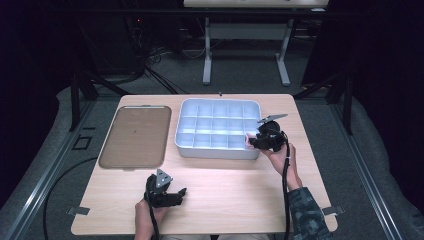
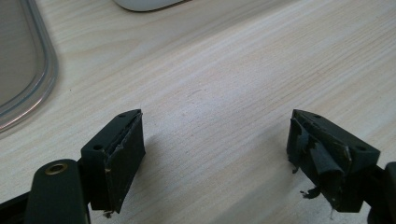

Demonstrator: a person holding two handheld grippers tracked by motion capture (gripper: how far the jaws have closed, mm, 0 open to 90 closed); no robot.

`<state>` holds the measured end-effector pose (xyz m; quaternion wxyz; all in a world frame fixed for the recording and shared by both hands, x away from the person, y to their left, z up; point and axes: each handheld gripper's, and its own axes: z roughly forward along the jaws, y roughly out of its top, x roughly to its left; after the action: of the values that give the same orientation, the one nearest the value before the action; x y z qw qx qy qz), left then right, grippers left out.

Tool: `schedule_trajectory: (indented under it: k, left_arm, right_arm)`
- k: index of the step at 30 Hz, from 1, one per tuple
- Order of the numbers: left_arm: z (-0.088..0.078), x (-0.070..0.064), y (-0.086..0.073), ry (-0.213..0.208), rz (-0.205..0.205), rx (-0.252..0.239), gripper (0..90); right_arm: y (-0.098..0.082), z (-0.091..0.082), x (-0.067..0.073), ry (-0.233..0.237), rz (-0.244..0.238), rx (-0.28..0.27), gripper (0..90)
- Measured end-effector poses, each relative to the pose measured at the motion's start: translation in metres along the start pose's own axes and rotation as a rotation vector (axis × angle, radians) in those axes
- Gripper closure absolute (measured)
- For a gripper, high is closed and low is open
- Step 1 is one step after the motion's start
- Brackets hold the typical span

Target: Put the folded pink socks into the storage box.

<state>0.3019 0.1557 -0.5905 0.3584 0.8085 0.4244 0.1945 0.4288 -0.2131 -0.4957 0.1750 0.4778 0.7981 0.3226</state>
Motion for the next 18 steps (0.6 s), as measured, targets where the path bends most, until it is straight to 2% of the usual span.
schedule_trajectory:
  k: [4,10,13,18]
  left_arm:
    - [0.0,0.0,0.0,0.0,0.0,0.0,18.9]
    - [0.0,0.0,0.0,0.0,0.0,0.0,18.9]
    - [0.0,0.0,0.0,0.001,0.0,0.0,18.9]
    - [0.0,0.0,0.0,0.001,0.0,0.0,18.9]
  right_arm:
    - [0.0,-0.008,0.0,0.007,0.005,-0.018,51.8]
    - [-0.004,-0.025,0.004,0.044,0.014,-0.036,34.2]
    - [-0.007,-0.033,0.008,0.051,0.004,-0.038,24.1]
    - [-0.016,-0.05,0.017,0.056,-0.025,-0.077,15.8]
